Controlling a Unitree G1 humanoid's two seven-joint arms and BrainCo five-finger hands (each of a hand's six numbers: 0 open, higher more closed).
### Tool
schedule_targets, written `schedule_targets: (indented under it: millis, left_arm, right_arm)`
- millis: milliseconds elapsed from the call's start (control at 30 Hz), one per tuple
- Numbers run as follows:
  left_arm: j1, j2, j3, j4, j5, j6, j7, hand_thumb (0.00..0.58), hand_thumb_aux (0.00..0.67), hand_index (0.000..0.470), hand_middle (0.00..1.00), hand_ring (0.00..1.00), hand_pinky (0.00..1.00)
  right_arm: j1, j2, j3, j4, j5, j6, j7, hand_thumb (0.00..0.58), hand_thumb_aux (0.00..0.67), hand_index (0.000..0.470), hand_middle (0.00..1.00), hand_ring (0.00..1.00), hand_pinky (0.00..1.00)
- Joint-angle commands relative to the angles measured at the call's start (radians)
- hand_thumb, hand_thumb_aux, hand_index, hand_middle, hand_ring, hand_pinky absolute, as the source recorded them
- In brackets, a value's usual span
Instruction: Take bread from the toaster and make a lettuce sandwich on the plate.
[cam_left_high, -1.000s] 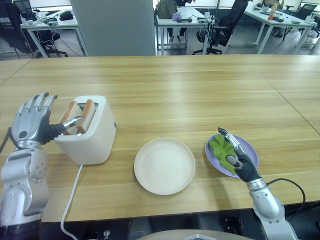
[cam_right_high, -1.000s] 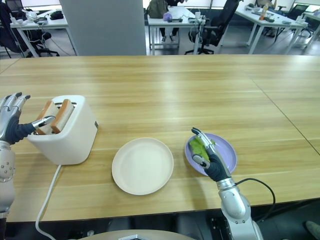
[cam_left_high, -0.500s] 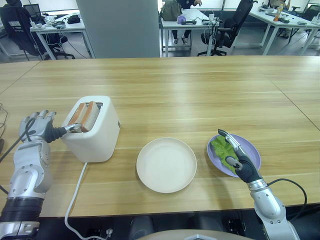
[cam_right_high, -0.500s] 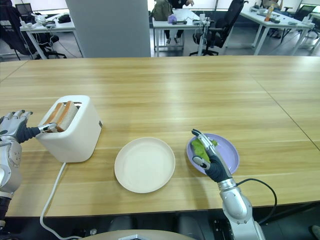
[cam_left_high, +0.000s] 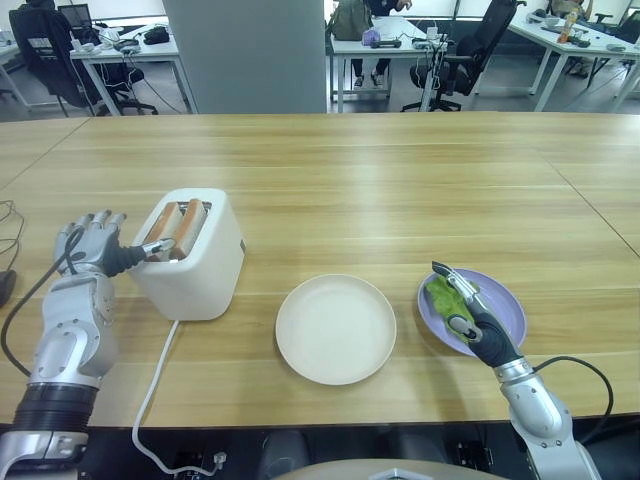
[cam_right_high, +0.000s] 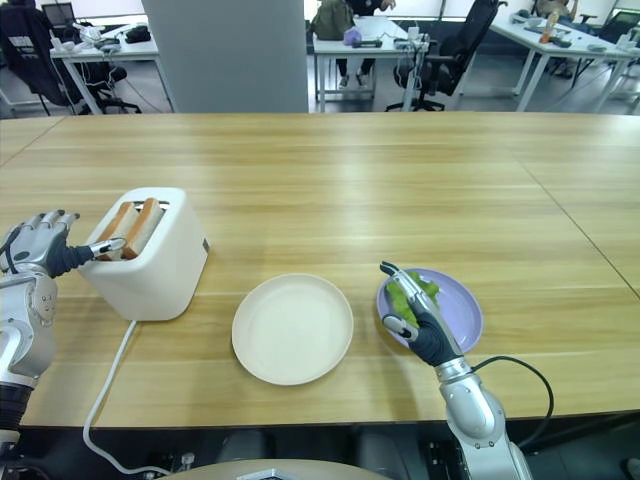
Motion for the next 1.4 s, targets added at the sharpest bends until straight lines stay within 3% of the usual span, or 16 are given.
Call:
schedule_targets:
  millis: [33,300,533,1400]
  left_arm:
    - [-0.025,0.002,-0.017,-0.002,0.002,-0.002,0.029,0.0,0.0,0.0,0.0,0.0,0.0]
    - [-0.085,0.008,-0.051,0.069,0.024,0.009,0.094,0.0,0.0,0.0,0.0,0.0,0.0]
    - [-0.105,0.03,-0.12,0.147,0.064,0.035,0.062,0.0,0.0,0.0,0.0,0.0,0.0]
    - [-0.081,0.09,-0.099,0.142,0.023,0.081,0.027,0.0,0.0,0.0,0.0,0.0,0.0]
  right_arm:
    - [-0.006,-0.007,0.002,0.021,0.009,-0.002,0.013,0.0,0.0,0.0,0.0,0.0,0.0]
    - [-0.009,-0.006,0.007,0.027,0.007,-0.005,0.018,0.0,0.0,0.0,0.0,0.0,0.0]
    - [-0.009,-0.007,0.008,0.029,0.007,-0.006,0.024,0.0,0.0,0.0,0.0,0.0,0.0]
    - [0.004,-0.005,0.026,0.03,0.004,-0.006,0.034,0.0,0.0,0.0,0.0,0.0,0.0]
